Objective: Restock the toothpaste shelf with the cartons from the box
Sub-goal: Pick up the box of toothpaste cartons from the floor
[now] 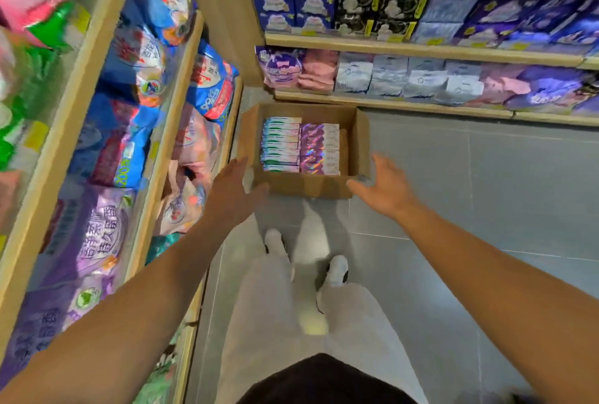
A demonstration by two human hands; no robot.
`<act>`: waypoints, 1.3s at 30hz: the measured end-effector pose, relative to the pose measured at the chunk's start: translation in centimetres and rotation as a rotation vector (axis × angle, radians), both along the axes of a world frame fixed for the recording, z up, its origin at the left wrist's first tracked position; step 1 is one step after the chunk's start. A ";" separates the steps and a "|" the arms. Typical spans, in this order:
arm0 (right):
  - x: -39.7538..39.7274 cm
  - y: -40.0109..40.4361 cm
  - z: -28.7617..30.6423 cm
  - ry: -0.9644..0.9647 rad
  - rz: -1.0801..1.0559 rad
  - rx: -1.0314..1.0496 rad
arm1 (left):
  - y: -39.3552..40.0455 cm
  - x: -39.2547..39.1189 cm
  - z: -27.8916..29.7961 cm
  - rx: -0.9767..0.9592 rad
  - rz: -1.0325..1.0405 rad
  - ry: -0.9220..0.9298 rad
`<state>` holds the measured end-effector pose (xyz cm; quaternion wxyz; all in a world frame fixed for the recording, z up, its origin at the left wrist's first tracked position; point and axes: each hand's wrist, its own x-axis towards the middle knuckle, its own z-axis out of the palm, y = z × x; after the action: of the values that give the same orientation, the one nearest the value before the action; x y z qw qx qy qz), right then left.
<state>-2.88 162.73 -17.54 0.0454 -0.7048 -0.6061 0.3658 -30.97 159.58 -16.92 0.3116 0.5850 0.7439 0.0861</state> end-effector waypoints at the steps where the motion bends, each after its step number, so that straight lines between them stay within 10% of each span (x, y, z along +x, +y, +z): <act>1: -0.5 2.0 -0.6 -0.006 -0.001 -0.015 | 2.1 -0.4 -0.7 0.002 -0.001 -0.007; 29: -0.9 30.0 -50.8 -0.244 -0.436 -0.228 | 35.0 -5.5 -51.0 -0.264 0.365 0.046; 39: -0.9 29.4 -55.7 -0.257 -0.510 -0.142 | 34.8 -5.8 -56.0 -0.289 0.390 0.012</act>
<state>-3.80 192.18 -73.24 0.0093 -0.8763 -0.3832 0.2920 -36.81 194.35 -72.87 0.3649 0.3802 0.8492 0.0338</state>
